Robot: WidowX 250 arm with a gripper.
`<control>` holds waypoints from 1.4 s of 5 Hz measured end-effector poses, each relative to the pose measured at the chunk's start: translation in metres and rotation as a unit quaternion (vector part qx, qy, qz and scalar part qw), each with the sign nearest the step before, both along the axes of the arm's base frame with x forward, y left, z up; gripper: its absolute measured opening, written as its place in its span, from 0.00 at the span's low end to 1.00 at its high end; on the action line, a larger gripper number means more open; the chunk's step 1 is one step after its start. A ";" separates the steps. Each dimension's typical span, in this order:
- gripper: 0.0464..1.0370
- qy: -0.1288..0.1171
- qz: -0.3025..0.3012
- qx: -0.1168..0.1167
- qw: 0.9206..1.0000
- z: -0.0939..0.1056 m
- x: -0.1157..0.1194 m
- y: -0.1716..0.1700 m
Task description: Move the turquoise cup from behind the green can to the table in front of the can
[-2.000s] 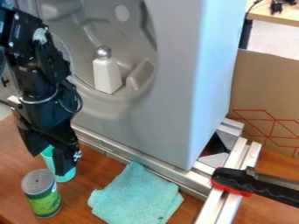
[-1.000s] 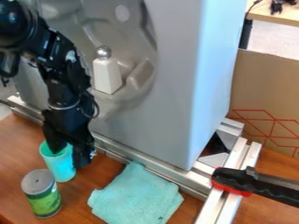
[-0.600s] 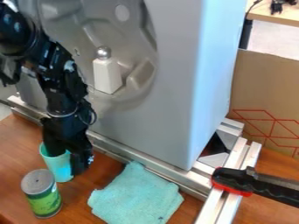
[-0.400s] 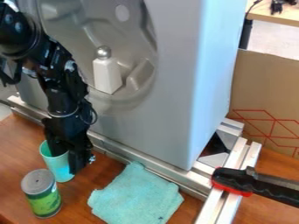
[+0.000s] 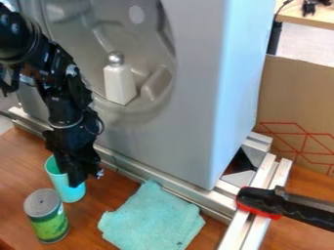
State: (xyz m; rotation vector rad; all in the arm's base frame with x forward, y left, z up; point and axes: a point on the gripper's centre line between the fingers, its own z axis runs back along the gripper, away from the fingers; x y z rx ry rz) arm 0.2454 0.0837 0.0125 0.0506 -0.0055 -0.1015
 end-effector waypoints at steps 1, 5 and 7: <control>0.05 -0.005 -0.011 -0.010 1.000 0.007 0.000 -0.004; 0.05 0.019 -0.143 -0.021 0.989 0.047 -0.107 -0.108; 0.05 0.018 -0.193 -0.024 0.981 0.016 -0.112 -0.106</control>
